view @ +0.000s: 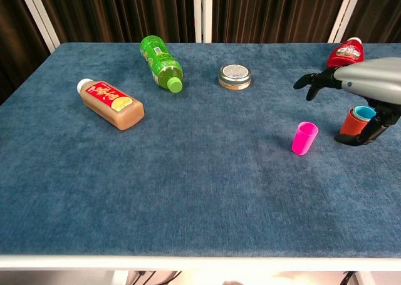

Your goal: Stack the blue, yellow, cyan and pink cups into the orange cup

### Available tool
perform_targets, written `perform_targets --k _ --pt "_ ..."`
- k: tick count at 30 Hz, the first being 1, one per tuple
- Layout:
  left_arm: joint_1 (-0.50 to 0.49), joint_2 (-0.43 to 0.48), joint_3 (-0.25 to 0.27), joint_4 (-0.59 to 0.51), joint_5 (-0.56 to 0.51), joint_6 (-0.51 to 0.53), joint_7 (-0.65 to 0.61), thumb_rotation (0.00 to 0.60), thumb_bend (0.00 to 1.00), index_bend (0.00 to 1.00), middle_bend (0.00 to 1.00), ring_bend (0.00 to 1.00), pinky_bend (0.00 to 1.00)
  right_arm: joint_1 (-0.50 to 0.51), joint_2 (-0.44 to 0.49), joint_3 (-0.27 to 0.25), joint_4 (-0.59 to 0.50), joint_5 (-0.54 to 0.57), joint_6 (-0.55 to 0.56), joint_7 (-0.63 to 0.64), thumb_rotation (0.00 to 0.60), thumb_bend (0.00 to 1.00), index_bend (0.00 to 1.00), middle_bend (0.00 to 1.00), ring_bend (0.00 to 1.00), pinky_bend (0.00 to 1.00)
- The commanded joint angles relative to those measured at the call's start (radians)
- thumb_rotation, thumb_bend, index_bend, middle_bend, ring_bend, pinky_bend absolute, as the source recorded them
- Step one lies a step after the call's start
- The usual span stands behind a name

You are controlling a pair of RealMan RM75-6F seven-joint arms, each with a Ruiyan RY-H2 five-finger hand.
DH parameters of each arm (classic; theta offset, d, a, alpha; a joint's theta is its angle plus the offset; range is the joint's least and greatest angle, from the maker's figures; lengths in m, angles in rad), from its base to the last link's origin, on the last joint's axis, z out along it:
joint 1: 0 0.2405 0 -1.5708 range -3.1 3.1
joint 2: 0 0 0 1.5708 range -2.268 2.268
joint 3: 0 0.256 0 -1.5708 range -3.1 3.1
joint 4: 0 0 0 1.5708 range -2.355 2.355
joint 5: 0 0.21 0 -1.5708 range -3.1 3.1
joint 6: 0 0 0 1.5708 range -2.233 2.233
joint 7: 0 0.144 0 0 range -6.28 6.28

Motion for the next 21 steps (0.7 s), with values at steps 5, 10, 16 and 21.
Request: perform_targets --k 5,10,16,21 --pt "0.007 0.005 0.002 0.007 -0.003 0.006 -0.014 0.6 0.16 0.06 0.0 0.0 0.0 0.016 -0.119 0.017 0.069 0.061 0.032 -0.059 0.6 0.3 0.18 0.24 0.0 0.0" --pt "0.008 0.008 0.001 0.01 0.002 0.011 -0.023 0.6 0.16 0.06 0.0 0.0 0.0 0.018 -0.151 0.019 0.086 0.079 0.057 -0.091 0.6 0.3 0.23 0.27 0.0 0.0" --pt "0.008 0.007 0.002 0.015 0.002 0.01 -0.029 0.6 0.16 0.06 0.0 0.0 0.0 0.013 -0.166 0.018 0.091 0.08 0.077 -0.099 0.6 0.31 0.28 0.29 0.0 0.0" --pt "0.01 0.003 0.003 0.02 0.003 0.012 -0.031 0.6 0.16 0.06 0.0 0.0 0.0 0.008 -0.185 0.019 0.101 0.072 0.093 -0.102 0.6 0.32 0.32 0.31 0.01 0.0"
